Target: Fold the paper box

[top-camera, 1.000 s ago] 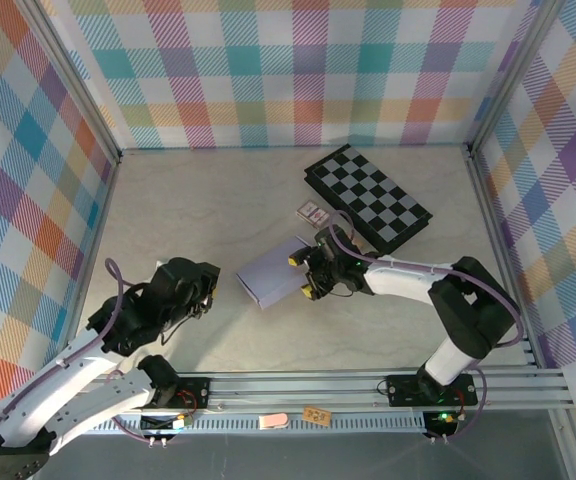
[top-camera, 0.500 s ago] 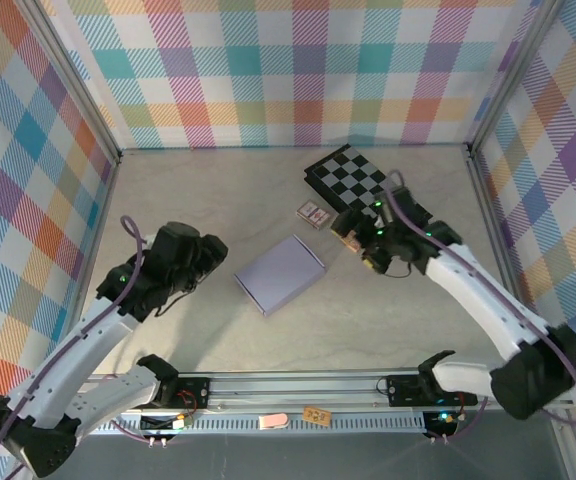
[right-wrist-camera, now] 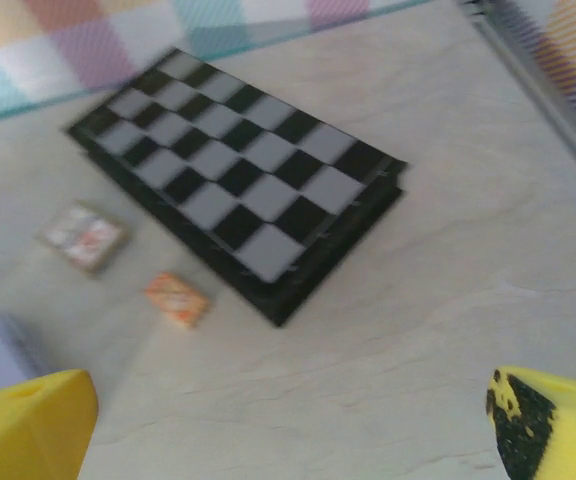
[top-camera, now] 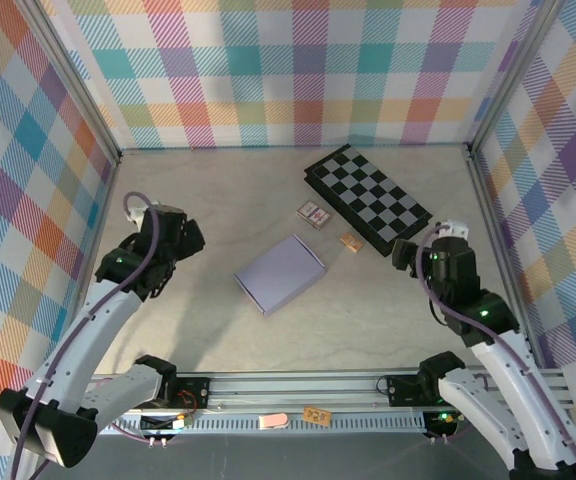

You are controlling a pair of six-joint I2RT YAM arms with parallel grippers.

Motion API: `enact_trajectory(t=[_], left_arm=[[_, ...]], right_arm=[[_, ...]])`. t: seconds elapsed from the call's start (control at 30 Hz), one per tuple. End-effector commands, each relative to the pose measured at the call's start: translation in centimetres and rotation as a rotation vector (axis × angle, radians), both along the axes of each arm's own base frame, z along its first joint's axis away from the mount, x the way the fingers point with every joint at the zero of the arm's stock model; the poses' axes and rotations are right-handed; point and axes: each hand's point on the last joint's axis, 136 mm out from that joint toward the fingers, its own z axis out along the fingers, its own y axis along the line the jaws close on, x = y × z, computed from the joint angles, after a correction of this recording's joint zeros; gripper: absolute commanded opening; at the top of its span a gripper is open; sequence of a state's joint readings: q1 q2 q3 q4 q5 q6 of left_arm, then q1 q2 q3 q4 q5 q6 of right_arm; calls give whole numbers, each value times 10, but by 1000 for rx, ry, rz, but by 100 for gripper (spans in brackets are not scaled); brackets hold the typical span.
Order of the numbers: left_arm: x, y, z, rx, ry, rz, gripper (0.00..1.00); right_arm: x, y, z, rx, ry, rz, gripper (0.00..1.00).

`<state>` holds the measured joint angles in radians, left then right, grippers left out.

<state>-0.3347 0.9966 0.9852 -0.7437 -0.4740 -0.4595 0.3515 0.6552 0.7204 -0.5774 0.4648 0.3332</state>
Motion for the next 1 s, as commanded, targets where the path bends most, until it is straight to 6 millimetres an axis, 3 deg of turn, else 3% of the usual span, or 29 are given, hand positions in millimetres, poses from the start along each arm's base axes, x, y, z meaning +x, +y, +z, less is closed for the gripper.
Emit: enact_trajectory(t=[0.0,0.17,0.3,0.43,0.5,0.67,0.83,0.97], left_arm=[[8,24,-23,302,46,-70,100],[17,20,-77,226,11,-155,100],[26,23,-100,175,-68,-160,100],[38,21,-121,131,-100,-180,100],[47,17,-128,115,-123,-202,100],[78,0,-123,103,-203,-313,100],[106,-2,-117,90,-296,-336,100],[115,-2,-139,110,-315,-345,100]], right_arm=[[23,-16,-5,-151,-127,-31,99],[48,-10,-57,-173,-91,17,99],[67,0,-93,-182,-26,96,99],[83,1,-113,-156,-48,129,99],[93,5,-113,-162,-68,179,99],[116,5,-105,-115,-162,221,99],[134,4,-102,-63,-219,254,99],[138,1,-117,-46,-217,249,99]])
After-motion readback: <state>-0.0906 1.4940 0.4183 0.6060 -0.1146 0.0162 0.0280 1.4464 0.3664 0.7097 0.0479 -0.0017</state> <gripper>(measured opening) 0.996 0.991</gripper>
